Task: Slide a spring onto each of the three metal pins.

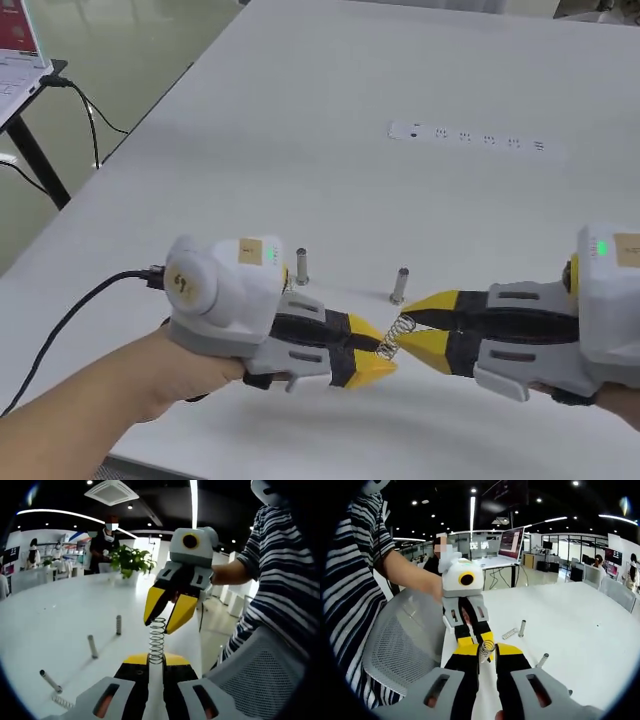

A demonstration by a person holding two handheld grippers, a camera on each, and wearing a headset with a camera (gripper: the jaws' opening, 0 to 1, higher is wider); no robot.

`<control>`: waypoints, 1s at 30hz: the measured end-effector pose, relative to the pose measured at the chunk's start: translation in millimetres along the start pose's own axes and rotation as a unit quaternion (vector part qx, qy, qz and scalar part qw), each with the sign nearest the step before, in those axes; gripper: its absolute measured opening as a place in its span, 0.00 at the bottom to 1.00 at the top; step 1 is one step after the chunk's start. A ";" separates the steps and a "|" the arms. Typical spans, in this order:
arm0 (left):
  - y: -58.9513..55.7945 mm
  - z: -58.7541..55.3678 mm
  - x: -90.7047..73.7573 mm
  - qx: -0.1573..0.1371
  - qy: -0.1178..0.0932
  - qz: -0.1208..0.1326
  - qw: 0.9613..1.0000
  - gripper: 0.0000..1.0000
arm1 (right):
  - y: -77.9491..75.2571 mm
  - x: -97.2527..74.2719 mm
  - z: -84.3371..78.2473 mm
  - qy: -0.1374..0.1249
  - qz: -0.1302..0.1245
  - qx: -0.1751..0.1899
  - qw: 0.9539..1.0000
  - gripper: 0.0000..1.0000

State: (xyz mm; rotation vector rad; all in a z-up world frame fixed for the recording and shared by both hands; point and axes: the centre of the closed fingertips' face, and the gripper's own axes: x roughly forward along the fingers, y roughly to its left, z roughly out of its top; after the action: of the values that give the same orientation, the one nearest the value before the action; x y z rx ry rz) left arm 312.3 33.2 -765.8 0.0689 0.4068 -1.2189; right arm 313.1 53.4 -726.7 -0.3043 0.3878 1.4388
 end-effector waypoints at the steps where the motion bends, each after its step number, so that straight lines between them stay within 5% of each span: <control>1: -0.8 -0.1 0.9 0.000 0.001 -0.001 1.000 0.01 | 0.9 1.4 0.3 0.002 0.002 -0.004 1.000 0.09; 6: -1.8 -4.0 3.2 0.003 0.010 -0.002 1.000 0.02 | 9.1 2.2 -2.7 0.025 0.005 -0.079 0.997 0.08; 10: -2.8 -5.9 4.4 0.002 0.013 -0.003 1.000 0.02 | 13.0 4.2 -3.6 0.028 0.008 -0.101 0.994 0.08; 30: 6.5 -9.4 3.2 -0.034 0.016 0.023 0.999 0.09 | 1.1 -3.5 -1.7 0.022 -0.012 -0.101 0.995 0.07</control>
State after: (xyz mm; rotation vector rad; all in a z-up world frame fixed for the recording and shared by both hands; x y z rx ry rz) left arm 316.7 35.1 -776.7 0.0386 0.4713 -1.1583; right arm 311.6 49.6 -726.7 -0.5033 0.2720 1.4524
